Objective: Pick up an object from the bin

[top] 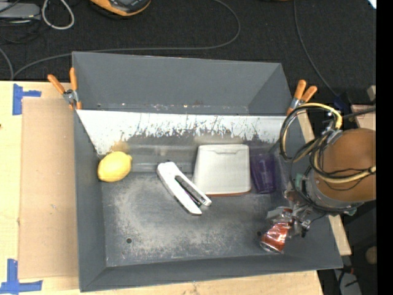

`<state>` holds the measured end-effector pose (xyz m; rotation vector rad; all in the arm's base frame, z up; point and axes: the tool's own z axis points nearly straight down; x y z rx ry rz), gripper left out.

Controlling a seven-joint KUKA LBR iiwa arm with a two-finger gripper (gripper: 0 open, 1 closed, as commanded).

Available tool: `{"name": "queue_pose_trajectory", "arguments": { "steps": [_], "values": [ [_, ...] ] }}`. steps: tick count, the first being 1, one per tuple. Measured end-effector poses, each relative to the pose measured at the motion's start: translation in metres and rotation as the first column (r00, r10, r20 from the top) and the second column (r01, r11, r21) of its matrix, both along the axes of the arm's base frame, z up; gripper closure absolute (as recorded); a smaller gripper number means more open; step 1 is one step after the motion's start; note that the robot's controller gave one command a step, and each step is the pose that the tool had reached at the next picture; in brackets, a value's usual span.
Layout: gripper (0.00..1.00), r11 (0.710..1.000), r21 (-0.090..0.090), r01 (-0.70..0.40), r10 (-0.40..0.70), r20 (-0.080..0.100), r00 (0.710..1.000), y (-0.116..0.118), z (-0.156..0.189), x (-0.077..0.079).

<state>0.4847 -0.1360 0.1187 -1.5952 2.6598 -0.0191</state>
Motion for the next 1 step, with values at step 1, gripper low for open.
{"name": "queue_pose_trajectory", "arguments": {
  "steps": [1],
  "values": [
    [1.0,1.0,0.004,0.0,0.0,-0.008,1.0,0.0017,0.0423,-0.0018]
  ]
}}
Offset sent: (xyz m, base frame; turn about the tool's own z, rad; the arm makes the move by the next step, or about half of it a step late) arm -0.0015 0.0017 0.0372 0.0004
